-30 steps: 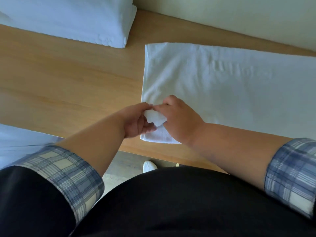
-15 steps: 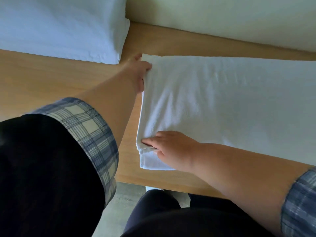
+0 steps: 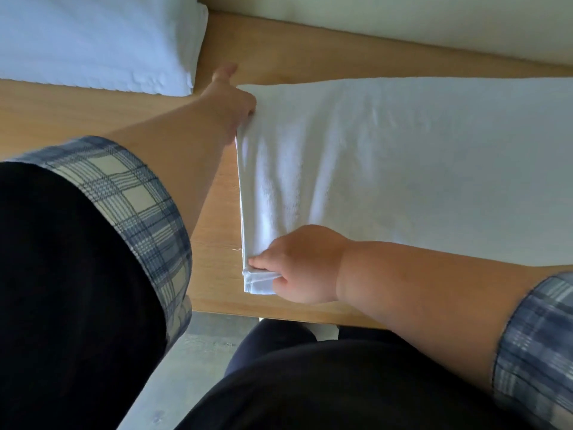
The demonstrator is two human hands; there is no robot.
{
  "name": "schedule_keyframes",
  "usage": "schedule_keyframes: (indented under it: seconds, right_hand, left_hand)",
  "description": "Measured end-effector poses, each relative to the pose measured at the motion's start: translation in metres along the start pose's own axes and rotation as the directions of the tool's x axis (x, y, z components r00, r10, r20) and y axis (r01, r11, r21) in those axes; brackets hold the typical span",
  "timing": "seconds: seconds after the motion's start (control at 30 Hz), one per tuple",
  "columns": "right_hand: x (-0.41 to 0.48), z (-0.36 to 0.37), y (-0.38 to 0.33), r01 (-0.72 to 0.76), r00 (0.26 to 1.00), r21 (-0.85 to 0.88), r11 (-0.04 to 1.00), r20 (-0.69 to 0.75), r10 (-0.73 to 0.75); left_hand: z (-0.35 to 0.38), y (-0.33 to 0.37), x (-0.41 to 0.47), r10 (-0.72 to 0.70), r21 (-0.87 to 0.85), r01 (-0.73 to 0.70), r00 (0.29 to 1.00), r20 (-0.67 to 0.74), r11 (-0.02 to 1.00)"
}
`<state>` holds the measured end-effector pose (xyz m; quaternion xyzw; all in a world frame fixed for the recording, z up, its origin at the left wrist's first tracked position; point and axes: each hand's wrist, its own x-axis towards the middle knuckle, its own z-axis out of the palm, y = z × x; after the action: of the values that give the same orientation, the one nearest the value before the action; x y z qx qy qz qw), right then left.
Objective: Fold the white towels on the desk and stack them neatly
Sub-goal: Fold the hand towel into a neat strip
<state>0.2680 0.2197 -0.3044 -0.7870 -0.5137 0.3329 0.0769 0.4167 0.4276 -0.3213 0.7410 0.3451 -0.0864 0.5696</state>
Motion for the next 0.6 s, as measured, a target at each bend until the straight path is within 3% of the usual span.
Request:
schedule_keyframes:
  seconds: [0.07, 0.17, 0.23, 0.27, 0.33, 0.4, 0.5, 0.6]
  right_hand:
    - [0.003, 0.002, 0.002, -0.062, 0.995, 0.027, 0.998, 0.081, 0.059]
    - [-0.004, 0.004, 0.0, -0.03, 0.997, 0.125, 0.992, 0.069, 0.021]
    - [-0.017, 0.001, 0.0, 0.027, 0.998, 0.205, 0.978, -0.055, -0.016]
    - [-0.026, 0.0, 0.004, 0.045, 0.987, 0.225, 0.973, -0.159, -0.009]
    - [-0.044, 0.0, 0.018, 0.009, 0.932, 0.189, 0.982, -0.358, 0.06]
    - [-0.064, 0.006, 0.037, -0.151, 0.892, 0.13, 0.98, -0.409, 0.192]
    - [-0.096, 0.025, 0.06, -0.392, 0.875, 0.07, 0.917, -0.279, 0.396]
    - [-0.115, 0.034, 0.068, -0.466, 0.846, 0.029, 0.884, -0.278, 0.455]
  left_hand:
    - [0.0, 0.005, -0.008, 0.057, 0.227, -0.046, 0.998, -0.041, 0.973]
    - [0.001, 0.01, -0.021, 0.128, 0.542, -0.073, 0.99, -0.064, 0.837]
    - [0.004, 0.005, -0.039, 0.23, 0.708, -0.067, 0.963, -0.137, 0.703]
    - [0.009, -0.001, -0.054, 0.338, 0.749, -0.137, 0.933, -0.122, 0.648]
    - [0.023, -0.023, -0.091, 0.545, 0.69, -0.447, 0.834, 0.09, 0.569]
    - [0.036, -0.05, -0.132, 0.562, 0.555, -0.65, 0.749, 0.351, 0.519]
    - [0.046, -0.091, -0.178, 0.449, 0.511, -0.707, 0.706, 0.548, 0.488]
    - [0.047, -0.117, -0.198, 0.404, 0.582, -0.742, 0.67, 0.622, 0.333]
